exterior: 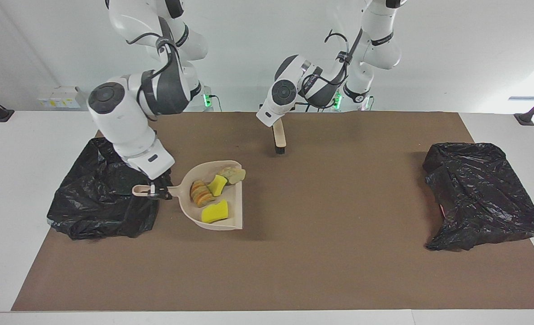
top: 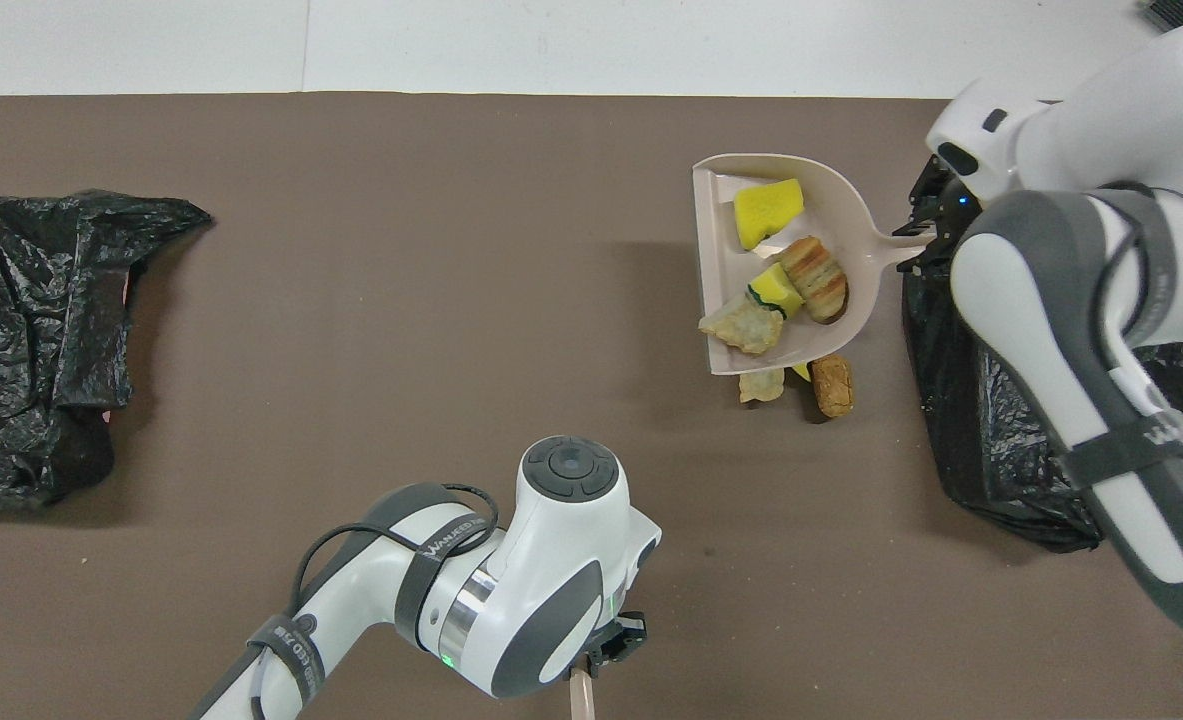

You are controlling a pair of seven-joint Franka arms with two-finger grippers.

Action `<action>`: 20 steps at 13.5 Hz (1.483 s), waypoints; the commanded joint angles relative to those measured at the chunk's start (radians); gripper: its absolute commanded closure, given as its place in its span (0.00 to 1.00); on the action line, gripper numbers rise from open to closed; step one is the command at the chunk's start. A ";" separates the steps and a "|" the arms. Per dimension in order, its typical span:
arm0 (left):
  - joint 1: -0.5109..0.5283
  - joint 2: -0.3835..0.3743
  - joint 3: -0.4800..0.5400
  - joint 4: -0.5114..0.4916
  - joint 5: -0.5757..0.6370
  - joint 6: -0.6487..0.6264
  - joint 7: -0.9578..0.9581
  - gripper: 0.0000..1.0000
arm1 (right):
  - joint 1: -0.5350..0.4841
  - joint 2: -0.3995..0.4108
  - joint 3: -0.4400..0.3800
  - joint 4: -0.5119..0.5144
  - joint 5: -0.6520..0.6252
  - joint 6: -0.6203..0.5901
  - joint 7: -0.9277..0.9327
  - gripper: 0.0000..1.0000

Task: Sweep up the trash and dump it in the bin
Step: 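Carry the loaded dustpan with the right gripper over the black bag, then tip the dustpan with the right gripper while the left gripper drops the brush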

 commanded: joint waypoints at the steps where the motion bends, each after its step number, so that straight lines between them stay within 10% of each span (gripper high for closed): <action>1: -0.032 -0.020 0.014 -0.095 0.011 0.110 -0.016 1.00 | -0.113 -0.054 0.013 -0.041 0.045 -0.019 -0.135 1.00; 2: -0.034 -0.019 0.014 -0.094 0.011 0.121 -0.034 0.75 | -0.152 -0.067 0.013 -0.055 0.061 -0.031 -0.187 1.00; 3: -0.026 -0.031 0.016 -0.091 0.011 0.123 -0.031 0.01 | -0.204 -0.087 0.013 -0.075 0.078 -0.032 -0.236 1.00; 11: 0.256 -0.056 0.025 0.147 0.020 0.026 0.018 0.00 | -0.518 -0.189 0.002 -0.178 0.089 -0.079 -0.497 1.00; 20: 0.589 -0.065 0.025 0.317 0.255 0.031 0.524 0.00 | -0.466 -0.210 -0.001 -0.252 -0.318 0.033 -0.195 1.00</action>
